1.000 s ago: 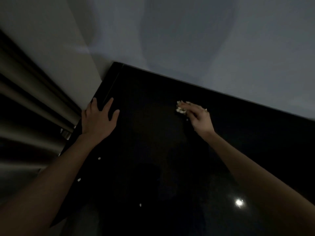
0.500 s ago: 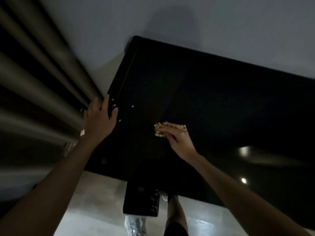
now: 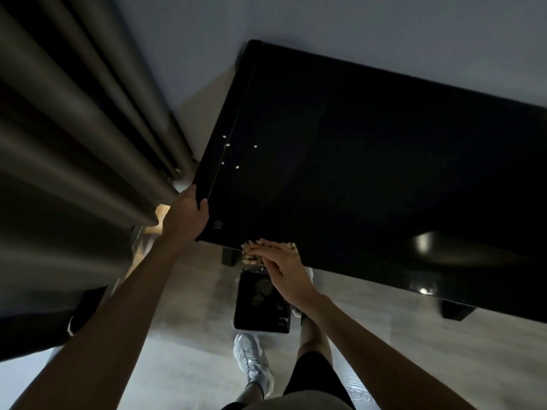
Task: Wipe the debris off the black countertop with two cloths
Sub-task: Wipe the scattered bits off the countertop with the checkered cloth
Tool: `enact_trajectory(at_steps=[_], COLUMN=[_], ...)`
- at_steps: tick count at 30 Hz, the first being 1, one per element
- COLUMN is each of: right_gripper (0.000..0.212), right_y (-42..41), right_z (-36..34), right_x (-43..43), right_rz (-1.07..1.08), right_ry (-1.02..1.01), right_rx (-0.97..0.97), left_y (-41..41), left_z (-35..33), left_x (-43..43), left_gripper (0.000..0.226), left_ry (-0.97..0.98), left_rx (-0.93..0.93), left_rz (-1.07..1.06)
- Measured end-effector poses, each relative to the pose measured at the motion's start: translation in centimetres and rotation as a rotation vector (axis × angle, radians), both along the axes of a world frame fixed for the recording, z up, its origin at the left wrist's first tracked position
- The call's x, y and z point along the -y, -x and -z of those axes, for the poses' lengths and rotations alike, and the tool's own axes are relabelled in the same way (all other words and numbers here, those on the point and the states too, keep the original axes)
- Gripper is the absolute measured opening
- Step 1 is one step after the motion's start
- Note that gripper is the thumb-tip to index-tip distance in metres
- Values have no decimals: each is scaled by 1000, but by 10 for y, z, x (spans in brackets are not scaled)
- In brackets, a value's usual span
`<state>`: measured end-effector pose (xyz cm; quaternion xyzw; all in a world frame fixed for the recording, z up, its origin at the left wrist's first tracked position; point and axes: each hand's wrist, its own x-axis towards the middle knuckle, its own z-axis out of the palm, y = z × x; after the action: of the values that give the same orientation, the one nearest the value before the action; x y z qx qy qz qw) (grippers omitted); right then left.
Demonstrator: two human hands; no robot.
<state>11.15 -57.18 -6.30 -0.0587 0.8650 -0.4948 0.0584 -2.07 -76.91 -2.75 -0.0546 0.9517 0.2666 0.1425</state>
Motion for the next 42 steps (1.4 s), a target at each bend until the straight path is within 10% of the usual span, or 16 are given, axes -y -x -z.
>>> enact_trajectory(at_steps=[6,11,17,26,42], right_gripper=[35,28,33,42,39], right_y=[4,64,150,290,530], right_z=[-35,-70,-54,18,22], right_x=[-15,-57,-139,-188,-145], right_rz=[14,422,754,659,116], right_ry=[68,335,156,-476,-490], right_rx=[190,178,58,-12,-281], left_y=[8,30,62,108,147], left_z=[-5,-8,4,27,28], left_x=[-1,-6,-20,-39,-50], left_gripper=[51,47,42,36,41], left_ry=[5,-25,-15,-87,-204], left_rx=[63,59,-2,-179,-172], left_rz=[8,6,-80,-326,-496])
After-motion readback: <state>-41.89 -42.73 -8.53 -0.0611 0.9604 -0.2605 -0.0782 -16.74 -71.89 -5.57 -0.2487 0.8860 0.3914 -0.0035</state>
